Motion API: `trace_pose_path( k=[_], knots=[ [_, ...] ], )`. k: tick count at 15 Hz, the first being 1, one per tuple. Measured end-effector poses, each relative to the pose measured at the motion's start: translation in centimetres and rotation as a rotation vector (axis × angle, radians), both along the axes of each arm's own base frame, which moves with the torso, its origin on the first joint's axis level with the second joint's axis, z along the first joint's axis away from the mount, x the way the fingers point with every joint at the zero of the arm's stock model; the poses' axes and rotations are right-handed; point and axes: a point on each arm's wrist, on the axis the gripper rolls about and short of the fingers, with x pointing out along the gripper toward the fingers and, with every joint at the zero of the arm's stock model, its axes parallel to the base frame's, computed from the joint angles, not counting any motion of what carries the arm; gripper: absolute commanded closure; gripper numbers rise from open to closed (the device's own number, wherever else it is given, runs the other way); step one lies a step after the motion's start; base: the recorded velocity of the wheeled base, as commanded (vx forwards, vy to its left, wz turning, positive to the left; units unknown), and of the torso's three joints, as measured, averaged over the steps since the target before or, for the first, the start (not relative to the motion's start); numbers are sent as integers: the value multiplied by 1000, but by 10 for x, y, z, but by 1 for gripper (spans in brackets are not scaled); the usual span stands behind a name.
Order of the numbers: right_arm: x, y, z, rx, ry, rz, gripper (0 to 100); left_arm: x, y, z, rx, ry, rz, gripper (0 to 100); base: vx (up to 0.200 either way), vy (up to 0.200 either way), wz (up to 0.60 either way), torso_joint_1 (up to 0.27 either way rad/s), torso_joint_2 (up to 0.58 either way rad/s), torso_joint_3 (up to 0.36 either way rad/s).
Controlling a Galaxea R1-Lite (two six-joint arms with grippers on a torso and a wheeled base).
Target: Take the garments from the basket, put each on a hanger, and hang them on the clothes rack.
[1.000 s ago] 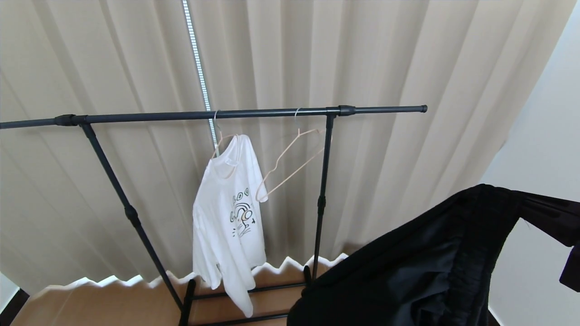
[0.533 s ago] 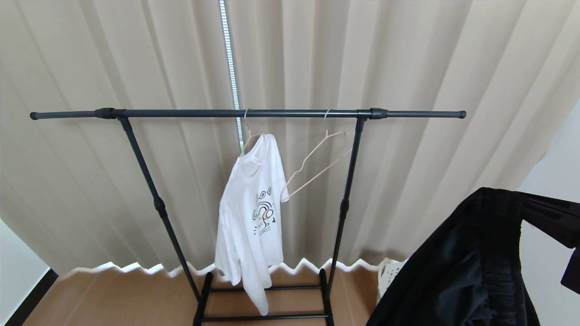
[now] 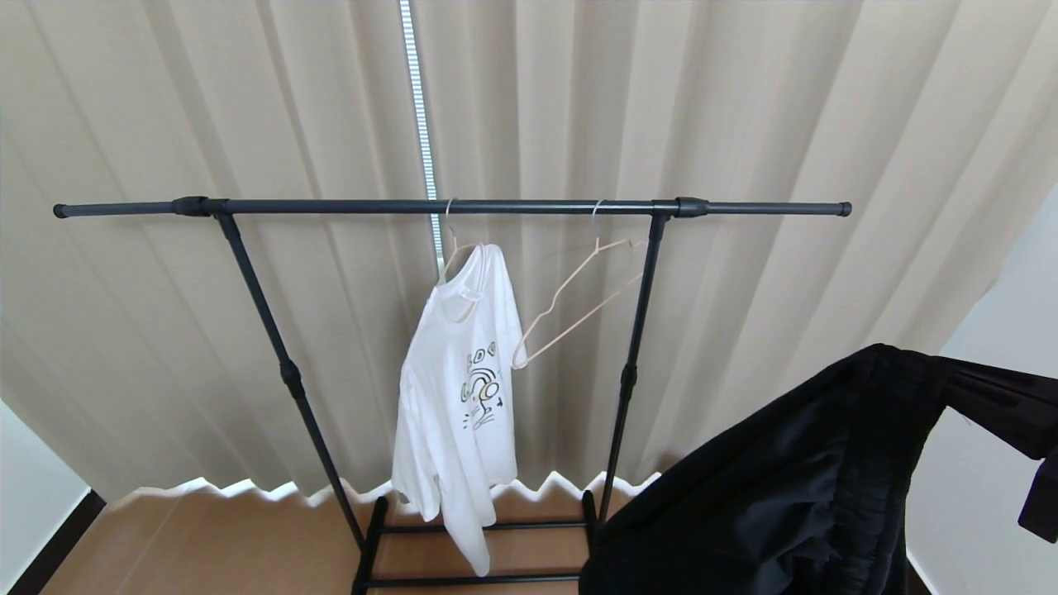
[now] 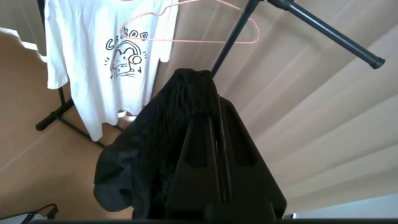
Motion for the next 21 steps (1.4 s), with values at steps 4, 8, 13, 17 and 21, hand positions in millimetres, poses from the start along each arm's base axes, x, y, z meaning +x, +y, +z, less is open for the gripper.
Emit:
trace_pose_path(
  k=[4, 8, 13, 17, 21],
  knots=[
    [7, 4, -4, 10, 39, -6, 100, 1, 0, 1, 0, 9, -5, 0, 0, 0, 0, 0, 0, 0],
    [13, 7, -8, 17, 72, -13, 100, 5, 0, 2, 1, 69, 9, 0, 0, 0, 0, 0, 0, 0],
    [16, 9, -8, 64, 100, -29, 100, 25, -1, 22, -34, 263, -39, 0, 0, 0, 0, 0, 0, 0],
    [25, 13, -2, 122, 116, -80, 100, 70, -12, 67, -115, 440, -219, 0, 0, 0, 0, 0, 0, 0],
    [55, 28, 3, 121, 133, -151, 100, 125, -60, 86, -95, 558, -392, 0, 0, 0, 0, 0, 0, 0]
  ],
)
